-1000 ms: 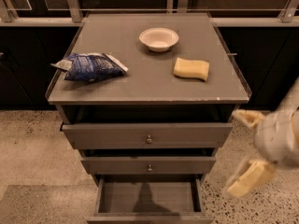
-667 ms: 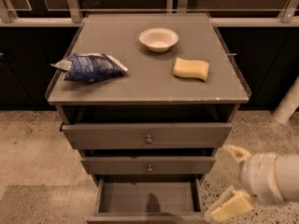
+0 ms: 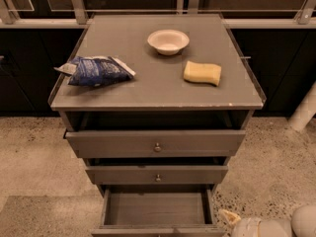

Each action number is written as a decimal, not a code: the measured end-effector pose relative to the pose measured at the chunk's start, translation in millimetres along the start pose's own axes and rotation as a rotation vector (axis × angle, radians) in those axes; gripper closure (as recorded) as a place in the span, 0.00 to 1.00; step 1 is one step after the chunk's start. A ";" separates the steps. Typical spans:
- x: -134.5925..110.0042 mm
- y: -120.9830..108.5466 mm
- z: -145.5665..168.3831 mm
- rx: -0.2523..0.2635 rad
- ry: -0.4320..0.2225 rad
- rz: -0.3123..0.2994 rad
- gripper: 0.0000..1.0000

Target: Close bottom drawer

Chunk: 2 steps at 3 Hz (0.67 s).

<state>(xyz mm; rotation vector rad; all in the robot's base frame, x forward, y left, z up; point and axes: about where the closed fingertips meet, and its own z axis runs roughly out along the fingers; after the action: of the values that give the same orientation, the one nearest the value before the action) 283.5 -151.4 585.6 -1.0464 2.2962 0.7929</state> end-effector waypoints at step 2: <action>20.7 -34.1 1.5 0.064 -0.137 0.032 0.00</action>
Offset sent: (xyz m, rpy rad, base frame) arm 0.0307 -0.0437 -0.1465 0.3338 -0.0225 -0.2625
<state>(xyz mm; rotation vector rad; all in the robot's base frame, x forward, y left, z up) 298.5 -179.1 561.1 -0.9015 2.2120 0.7738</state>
